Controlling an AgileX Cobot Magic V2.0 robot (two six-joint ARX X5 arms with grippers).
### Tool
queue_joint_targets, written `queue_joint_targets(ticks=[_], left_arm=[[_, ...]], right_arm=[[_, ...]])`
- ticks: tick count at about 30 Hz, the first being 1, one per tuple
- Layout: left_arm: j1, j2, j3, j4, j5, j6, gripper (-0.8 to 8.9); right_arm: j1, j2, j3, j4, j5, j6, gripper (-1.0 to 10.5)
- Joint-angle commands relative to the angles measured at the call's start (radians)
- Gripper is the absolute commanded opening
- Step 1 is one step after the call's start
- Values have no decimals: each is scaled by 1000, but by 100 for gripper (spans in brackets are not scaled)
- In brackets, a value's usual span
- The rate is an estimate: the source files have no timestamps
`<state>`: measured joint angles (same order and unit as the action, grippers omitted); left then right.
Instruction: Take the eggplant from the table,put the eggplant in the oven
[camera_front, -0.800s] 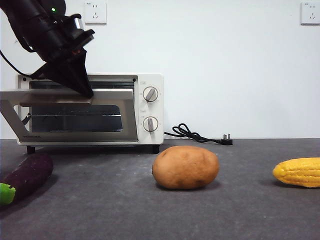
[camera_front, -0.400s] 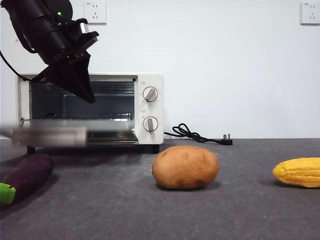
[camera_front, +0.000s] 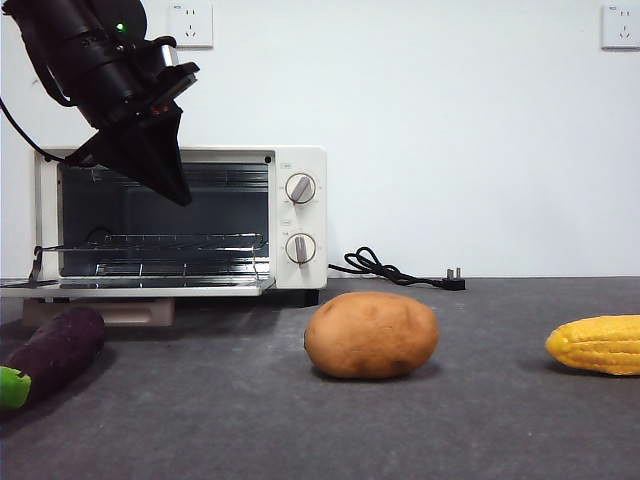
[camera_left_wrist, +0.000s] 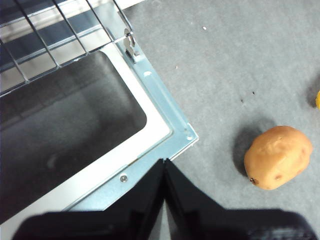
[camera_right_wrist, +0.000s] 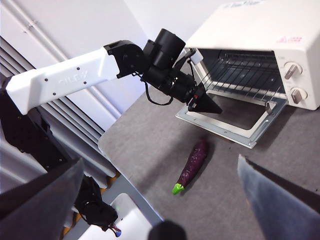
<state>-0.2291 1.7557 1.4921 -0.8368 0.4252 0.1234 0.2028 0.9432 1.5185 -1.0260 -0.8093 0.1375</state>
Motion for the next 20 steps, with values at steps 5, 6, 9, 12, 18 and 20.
queue_joint_targets(ticks=[5, 6, 9, 12, 18, 20], left_arm=[[-1, -115, -9, 8, 0, 10, -6], [-1, -145, -9, 8, 0, 10, -6], [-1, -248, -9, 9, -10, 2, -6], [-1, -369, -9, 7, -37, -6, -6], [-1, -631, -9, -1, -138, -38, -6], [-1, -710, -9, -14, -179, -38, -6]], right_arm=[[24, 21, 1, -10, -2, -11, 629], [33, 26, 1, -15, -2, -11, 629], [61, 48, 1, -27, -2, -10, 629], [89, 72, 1, -36, -2, -11, 629], [175, 141, 1, -42, -1, -15, 626], [211, 166, 1, -39, 5, -19, 626]])
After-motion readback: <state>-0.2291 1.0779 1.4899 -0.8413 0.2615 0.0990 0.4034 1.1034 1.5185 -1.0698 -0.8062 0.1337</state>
